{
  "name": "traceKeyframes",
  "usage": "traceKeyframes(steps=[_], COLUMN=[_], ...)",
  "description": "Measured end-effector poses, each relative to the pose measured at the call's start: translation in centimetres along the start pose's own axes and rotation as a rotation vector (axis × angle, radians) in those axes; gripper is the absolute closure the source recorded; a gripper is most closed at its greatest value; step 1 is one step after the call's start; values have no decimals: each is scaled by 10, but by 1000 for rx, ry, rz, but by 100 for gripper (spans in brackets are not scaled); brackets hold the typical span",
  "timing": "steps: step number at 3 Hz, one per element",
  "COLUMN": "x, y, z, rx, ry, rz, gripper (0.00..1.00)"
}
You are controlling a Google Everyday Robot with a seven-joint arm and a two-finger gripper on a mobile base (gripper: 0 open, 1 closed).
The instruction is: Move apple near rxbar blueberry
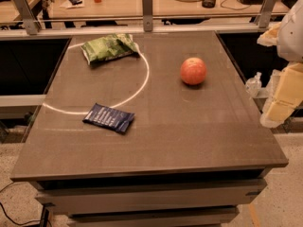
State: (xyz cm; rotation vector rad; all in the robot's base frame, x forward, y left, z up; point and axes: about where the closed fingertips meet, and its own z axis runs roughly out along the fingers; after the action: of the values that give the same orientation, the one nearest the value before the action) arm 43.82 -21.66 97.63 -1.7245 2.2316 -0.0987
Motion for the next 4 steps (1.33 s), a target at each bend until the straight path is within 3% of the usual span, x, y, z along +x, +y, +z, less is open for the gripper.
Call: traceKeyframes(steps=[1,2,4], x=[0,-5,-25], y=[0,-7,-34], z=[0,0,19], rx=[0,8,50], ry=[-1,-44,-250], rz=[0,19,104], gripper=[0,0,0])
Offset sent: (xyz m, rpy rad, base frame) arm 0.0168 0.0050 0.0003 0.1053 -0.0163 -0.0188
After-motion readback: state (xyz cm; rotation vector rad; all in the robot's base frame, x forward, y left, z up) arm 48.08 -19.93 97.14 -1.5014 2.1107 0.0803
